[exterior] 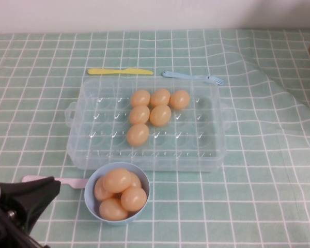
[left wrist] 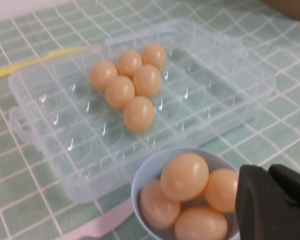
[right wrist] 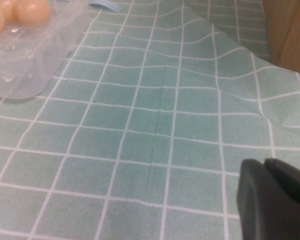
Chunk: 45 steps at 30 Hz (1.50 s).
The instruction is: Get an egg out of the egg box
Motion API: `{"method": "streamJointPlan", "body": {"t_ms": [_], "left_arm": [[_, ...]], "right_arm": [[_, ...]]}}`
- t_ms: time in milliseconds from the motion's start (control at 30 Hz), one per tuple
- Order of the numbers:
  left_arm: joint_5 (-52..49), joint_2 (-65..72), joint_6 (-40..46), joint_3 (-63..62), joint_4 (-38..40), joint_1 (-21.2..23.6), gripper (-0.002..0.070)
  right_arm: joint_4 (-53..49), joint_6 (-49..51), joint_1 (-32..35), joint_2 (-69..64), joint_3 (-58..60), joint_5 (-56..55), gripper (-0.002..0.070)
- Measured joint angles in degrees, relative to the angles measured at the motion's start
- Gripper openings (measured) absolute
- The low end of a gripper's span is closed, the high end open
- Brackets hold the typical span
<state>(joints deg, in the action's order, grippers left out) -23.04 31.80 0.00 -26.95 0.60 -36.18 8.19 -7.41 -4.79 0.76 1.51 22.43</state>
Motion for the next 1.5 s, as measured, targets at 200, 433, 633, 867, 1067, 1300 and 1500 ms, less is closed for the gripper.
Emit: {"method": "streamJointPlan", "body": {"t_ms": [200,433,633,867,1067,1300,1500], "left_arm": [[1.77,0.00,0.00,1.39,-0.60,0.00,0.0000],[7.81,0.00,0.40,1.39,-0.60,0.00,0.0000],[14.60,-3.33,2.26,3.73,-1.75,0.14,-0.0001],[25.08,-18.23,7.43,13.11,0.16,7.57,-0.0001],[27.00,-28.08,8.03,19.99,2.54,22.77,-0.0001],[27.59,-32.33,4.69,26.95,2.66,30.71,-0.0001],[23.04,-32.38,4.19,28.36,1.98,30.94,-0.0001]], "right_arm": [[0.00,0.00,0.00,0.00,0.00,0.00,-0.0017],[0.00,0.00,0.00,0.00,0.00,0.00,-0.0017],[0.00,0.00,0.00,0.00,0.00,0.00,-0.0017],[0.00,0.00,0.00,0.00,0.00,0.00,-0.0017],[0.00,0.00,0.00,0.00,0.00,0.00,-0.0017],[0.00,0.00,0.00,0.00,0.00,0.00,-0.0017],[0.00,0.00,0.00,0.00,0.00,0.00,-0.0017]]}}
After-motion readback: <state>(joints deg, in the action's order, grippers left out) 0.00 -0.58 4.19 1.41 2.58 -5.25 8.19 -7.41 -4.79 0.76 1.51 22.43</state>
